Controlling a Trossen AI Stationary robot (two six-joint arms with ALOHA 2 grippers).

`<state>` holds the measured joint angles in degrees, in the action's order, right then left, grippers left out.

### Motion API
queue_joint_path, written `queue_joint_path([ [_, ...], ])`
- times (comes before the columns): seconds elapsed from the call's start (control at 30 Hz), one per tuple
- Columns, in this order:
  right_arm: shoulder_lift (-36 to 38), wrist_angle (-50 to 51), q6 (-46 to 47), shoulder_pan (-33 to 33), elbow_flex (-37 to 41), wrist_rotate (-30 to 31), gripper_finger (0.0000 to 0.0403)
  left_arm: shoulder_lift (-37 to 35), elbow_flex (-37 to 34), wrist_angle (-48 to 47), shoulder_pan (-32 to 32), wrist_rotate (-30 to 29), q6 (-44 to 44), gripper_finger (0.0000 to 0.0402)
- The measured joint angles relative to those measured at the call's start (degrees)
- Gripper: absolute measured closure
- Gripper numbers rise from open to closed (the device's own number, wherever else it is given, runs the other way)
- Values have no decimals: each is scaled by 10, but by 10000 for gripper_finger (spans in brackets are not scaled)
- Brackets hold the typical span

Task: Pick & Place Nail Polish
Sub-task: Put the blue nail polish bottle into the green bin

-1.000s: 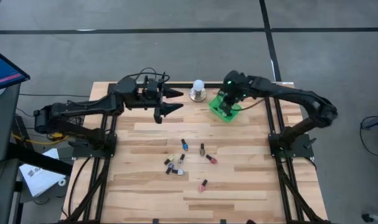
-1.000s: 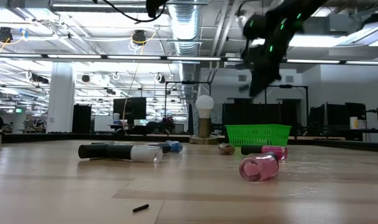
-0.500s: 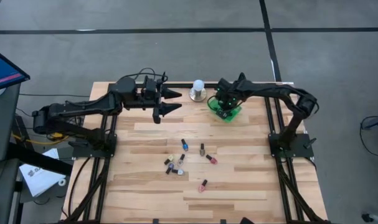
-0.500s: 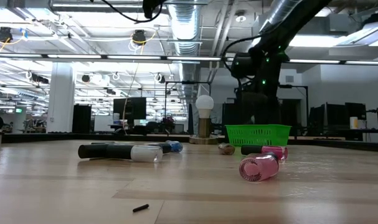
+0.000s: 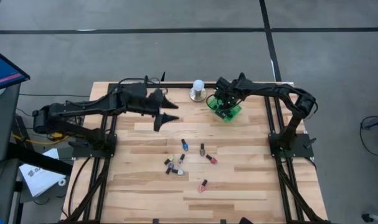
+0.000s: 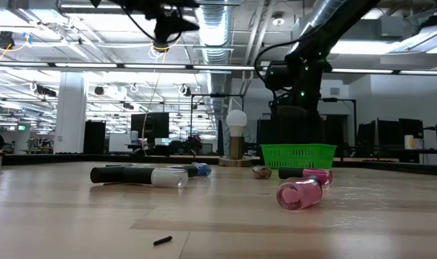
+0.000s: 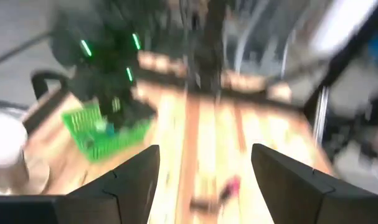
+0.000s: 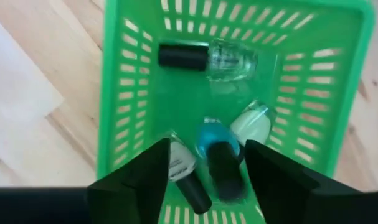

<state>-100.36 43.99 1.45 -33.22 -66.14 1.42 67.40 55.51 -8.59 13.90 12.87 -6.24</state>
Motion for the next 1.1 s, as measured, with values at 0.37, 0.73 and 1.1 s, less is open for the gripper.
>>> queue_joint_path([
  [0.37,90,33,-18,47,-44,-1,185,88,-79,-4,-42,2,152,154],
  [0.73,253,34,22,96,-49,-2,194,260,-92,137,-33,111,243,156],
  [1.1,288,40,61,136,-49,-1,194,346,-90,163,-21,143,333,156],
])
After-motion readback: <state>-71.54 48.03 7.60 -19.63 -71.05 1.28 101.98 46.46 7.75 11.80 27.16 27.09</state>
